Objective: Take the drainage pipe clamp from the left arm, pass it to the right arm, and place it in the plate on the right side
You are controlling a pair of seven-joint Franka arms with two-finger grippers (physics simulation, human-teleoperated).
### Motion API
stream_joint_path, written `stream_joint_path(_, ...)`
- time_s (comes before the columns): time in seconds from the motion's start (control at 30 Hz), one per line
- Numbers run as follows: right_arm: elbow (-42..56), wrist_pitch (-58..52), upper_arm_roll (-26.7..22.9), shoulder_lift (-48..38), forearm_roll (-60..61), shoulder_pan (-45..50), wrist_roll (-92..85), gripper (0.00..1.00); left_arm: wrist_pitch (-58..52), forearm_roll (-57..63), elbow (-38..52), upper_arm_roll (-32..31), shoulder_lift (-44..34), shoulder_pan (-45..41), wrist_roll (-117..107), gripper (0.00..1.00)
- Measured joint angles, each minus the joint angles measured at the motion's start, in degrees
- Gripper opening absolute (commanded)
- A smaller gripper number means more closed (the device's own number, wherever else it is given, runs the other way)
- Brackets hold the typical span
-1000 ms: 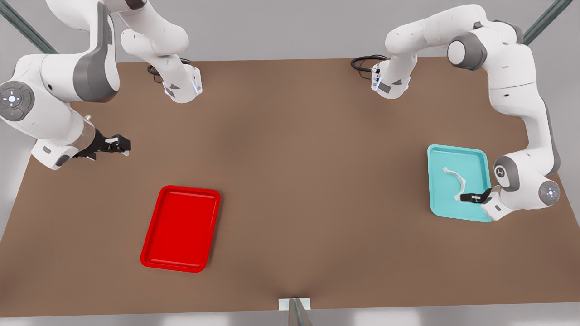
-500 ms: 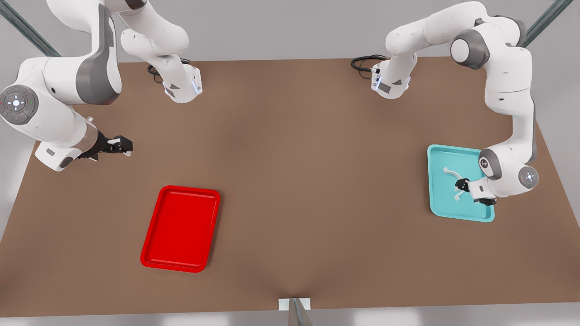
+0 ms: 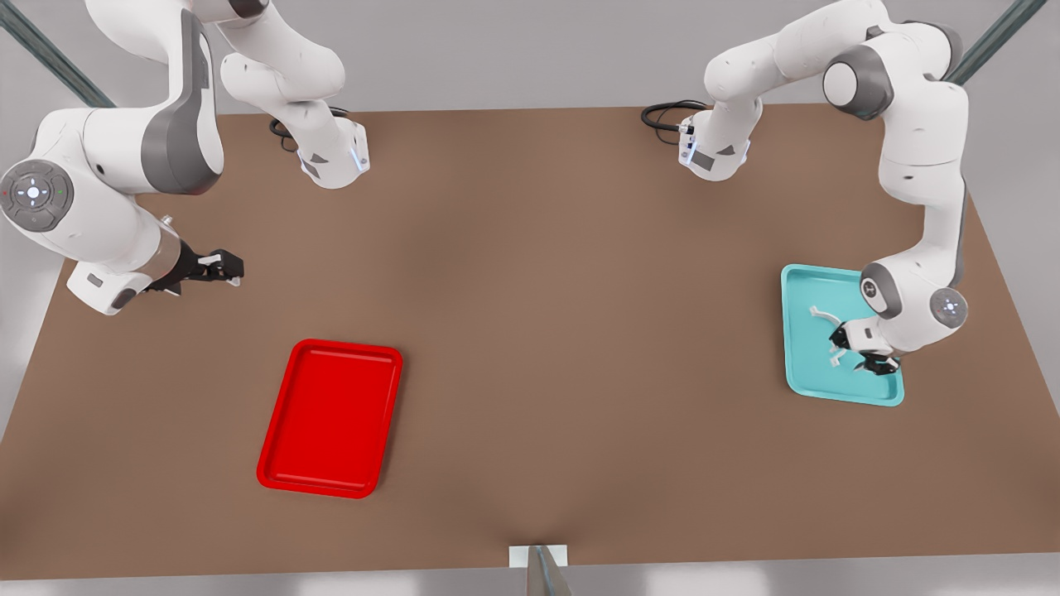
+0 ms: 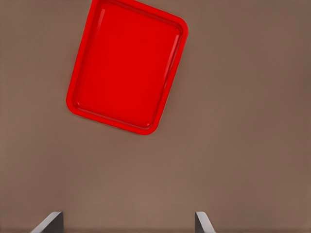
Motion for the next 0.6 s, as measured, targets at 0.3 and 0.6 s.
stream_joint_path(0.3,-0.3,0.1,0.0,0.0,0.0,0.0,-0.1,1.00,0.4,0.0,-0.1,0.0,0.0,-0.2,1.4,0.54)
stream_joint_path(0.6,-0.5,0.1,0.0,0.1,0.0,-0.1,-0.2,1.00,0.5,0.0,-0.1,0.0,0.1,-0.5,2.2,0.40)
